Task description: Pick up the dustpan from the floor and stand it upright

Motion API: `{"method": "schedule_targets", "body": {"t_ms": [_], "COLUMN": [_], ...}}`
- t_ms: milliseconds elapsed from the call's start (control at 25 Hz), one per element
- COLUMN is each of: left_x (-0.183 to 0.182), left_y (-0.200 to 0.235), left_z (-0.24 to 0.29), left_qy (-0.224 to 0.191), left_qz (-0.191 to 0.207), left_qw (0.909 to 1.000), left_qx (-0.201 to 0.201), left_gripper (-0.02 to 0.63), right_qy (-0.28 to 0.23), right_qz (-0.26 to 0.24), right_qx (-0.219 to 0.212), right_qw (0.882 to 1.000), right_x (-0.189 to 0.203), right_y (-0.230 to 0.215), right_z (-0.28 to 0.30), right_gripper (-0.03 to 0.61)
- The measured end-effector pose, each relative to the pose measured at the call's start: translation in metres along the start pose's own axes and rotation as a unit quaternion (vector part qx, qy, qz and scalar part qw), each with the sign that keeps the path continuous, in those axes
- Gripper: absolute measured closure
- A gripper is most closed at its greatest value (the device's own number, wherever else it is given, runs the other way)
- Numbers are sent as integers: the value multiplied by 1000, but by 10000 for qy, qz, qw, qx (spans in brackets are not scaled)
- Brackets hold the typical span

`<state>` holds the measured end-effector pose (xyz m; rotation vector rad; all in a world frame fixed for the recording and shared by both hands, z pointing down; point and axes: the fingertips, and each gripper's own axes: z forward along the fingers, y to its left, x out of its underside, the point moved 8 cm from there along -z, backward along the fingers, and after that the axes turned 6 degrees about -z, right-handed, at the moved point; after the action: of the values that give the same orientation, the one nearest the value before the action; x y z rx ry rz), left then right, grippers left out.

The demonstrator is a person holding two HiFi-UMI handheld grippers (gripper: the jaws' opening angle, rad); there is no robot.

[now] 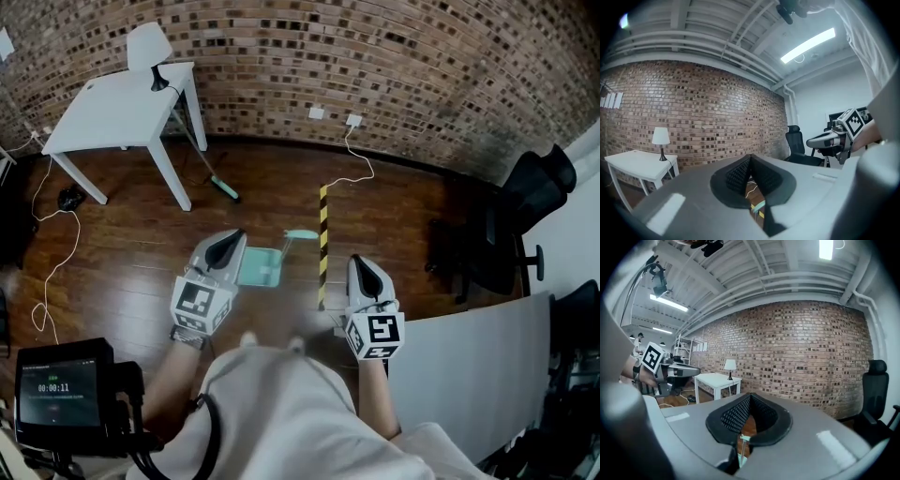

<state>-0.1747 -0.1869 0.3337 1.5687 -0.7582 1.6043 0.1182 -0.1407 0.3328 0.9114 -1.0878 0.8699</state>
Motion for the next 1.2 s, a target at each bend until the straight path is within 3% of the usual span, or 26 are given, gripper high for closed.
{"method": "schedule_targets", "body": {"t_ms": [400,600,760,840,920,1040,1200], "left_x": [22,26,16,7,8,14,20], "left_y": [8,-22,-78,-113,-149,-206,-272], "left_z": [-28,-61,-99,-121,-156,-209,-263], "left_qy": [181,185,118,-49,-251,-538,-386], "left_qz": [-229,-304,13,135,21,-281,-294], "left_qw": [9994,9992,9995,9994,9995,9980,9988], "left_qx": [204,167,276,308,205,145,57], "left_gripper": [612,612,612,612,612,612,612], "right_qy": [241,-85,-504,-618,-721,-863,-746], "right_qz": [426,320,375,159,52,290,552], "right_qx": [121,16,64,57,-15,-99,-343], "right_qw": [9987,9995,9980,9979,9974,9958,9951], "right_x": [17,12,-6,-8,3,25,43], "right_y": [41,38,26,25,33,44,55], "right_z": [-15,-53,-117,-160,-203,-266,-334], "right_gripper": [565,566,566,566,566,566,566]}}
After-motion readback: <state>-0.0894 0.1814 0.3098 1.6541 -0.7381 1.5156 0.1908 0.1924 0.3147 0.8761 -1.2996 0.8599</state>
